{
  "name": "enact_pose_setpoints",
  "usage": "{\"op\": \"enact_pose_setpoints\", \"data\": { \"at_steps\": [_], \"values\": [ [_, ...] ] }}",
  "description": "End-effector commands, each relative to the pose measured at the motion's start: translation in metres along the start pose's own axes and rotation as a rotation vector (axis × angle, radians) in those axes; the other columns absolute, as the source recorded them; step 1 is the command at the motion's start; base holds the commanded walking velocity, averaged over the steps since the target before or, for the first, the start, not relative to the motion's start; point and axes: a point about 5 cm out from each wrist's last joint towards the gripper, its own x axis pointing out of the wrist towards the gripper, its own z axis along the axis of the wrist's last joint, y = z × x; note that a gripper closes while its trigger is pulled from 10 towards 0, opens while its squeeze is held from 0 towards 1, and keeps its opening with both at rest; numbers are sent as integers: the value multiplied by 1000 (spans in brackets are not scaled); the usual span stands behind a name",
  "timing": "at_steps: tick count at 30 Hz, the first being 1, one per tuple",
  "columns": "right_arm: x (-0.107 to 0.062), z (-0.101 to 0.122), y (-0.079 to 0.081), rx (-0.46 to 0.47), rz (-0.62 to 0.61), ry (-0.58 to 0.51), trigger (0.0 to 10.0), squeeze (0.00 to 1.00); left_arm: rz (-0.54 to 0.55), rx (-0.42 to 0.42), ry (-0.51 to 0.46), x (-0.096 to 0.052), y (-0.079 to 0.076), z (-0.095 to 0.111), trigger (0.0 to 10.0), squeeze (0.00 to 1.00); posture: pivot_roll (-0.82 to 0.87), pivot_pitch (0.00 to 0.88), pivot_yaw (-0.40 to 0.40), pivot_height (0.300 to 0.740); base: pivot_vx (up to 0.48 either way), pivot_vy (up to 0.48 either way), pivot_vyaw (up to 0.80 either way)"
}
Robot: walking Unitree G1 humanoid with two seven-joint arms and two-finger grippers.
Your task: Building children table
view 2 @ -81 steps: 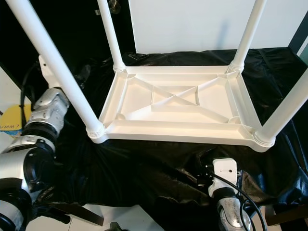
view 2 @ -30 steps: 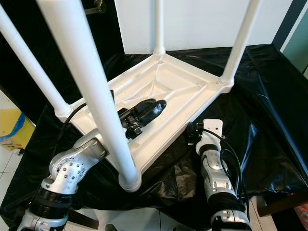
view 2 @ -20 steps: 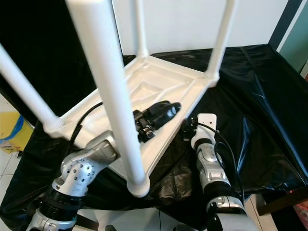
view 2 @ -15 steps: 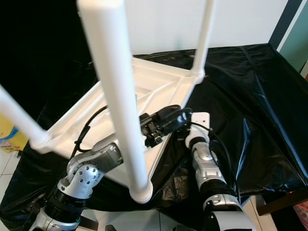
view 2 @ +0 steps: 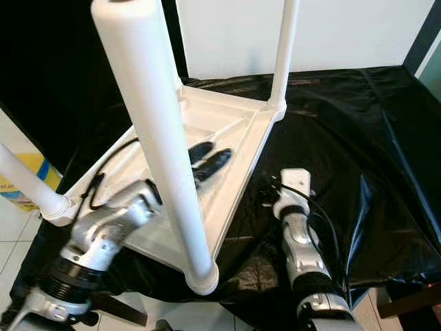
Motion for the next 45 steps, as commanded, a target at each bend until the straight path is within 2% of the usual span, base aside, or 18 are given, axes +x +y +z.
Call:
{"op": "enact_pose_setpoints", "data": {
  "at_steps": [1, 2, 3, 5, 10, 12, 18, 20, 21, 22, 26, 29, 31, 33, 34, 36, 39, 45],
  "values": [
    [-5, 6, -5, 33, 13, -45, 10000, 0, -221, 81, 36, -12, -5, -2, 10000, 0, -107, 59, 76, 740, 0, 0, 0],
    [-10, 8, -8, 63, 46, -65, 10000, 0, -220, 157, 79, -24, 0, -4, 10000, 0, -108, 61, 75, 740, 0, 0, 0],
    [-10, 8, -8, 63, 46, -65, 10000, 0, -220, 157, 79, -24, 0, -4, 10000, 0, -108, 61, 75, 740, 0, 0, 0],
    [-18, 13, -10, 85, 107, -89, 10000, 0, -237, 238, 139, -40, 4, -6, 10000, 0, -108, 62, 73, 740, 0, 0, 0],
    [-25, 17, -14, 58, 192, -92, 10000, 0, -273, 315, 232, -59, 5, -11, 10000, 0, -108, 63, 69, 740, 0, 0, 0],
    [-28, 20, -21, 28, 231, -84, 10000, 0, -289, 434, 309, -75, 7, -17, 10000, 0, -105, 65, 63, 740, 0, 0, 0],
    [-28, 23, -25, 16, 241, -80, 10000, 0, -310, 485, 376, -85, 9, -22, 10000, 0, -103, 66, 61, 740, 0, 0, 0],
    [-25, 27, -28, -3, 250, -77, 10000, 0, -318, 559, 499, -94, 16, -34, 10000, 0, -95, 63, 58, 740, 0, 0, 0],
    [-25, 27, -28, -3, 250, -77, 10000, 0, -318, 559, 499, -94, 16, -34, 10000, 0, -95, 63, 58, 740, 0, 0, 0],
    [-23, 29, -28, -6, 258, -78, 10000, 0, -315, 597, 553, -95, 20, -41, 10000, 0, -93, 61, 57, 740, 0, 0, 0],
    [-19, 33, -22, -8, 283, -78, 10000, 0, -321, 687, 658, -94, 28, -57, 10000, 0, -96, 53, 57, 740, 0, 0, 0],
    [-19, 34, -21, -7, 288, -78, 10000, 0, -322, 706, 688, -94, 32, -60, 10000, 0, -98, 50, 55, 740, 0, 0, 0],
    [-17, 36, -18, -4, 295, -79, 10000, 0, -322, 786, 756, -91, 41, -68, 10000, 0, -100, 46, 55, 740, 0, 0, 0],
    [-17, 37, -17, -4, 297, -79, 10000, 0, -324, 806, 772, -91, 43, -70, 10000, 0, -100, 46, 55, 740, 0, 0, 0],
    [-17, 37, -16, -2, 299, -82, 10000, 0, -255, 839, 789, -83, 53, -72, 10000, 0, -106, 41, 55, 740, 0, 0, 0],
    [-16, 38, -15, -2, 301, -83, 10000, 0, -196, 857, 800, -76, 61, -73, 10000, 0, -109, 39, 55, 740, 0, 0, 0],
    [-17, 38, -12, 3, 303, -81, 10000, 0, -61, 890, 736, -48, 73, -68, 10000, 0, -127, 33, 63, 740, 0, 0, 0],
    [-18, 39, -11, 8, 296, -83, 10000, 0, -4, 894, 696, -34, 76, -67, 10000, 0, -143, 30, 70, 740, 0, 0, 0]
  ]
}}
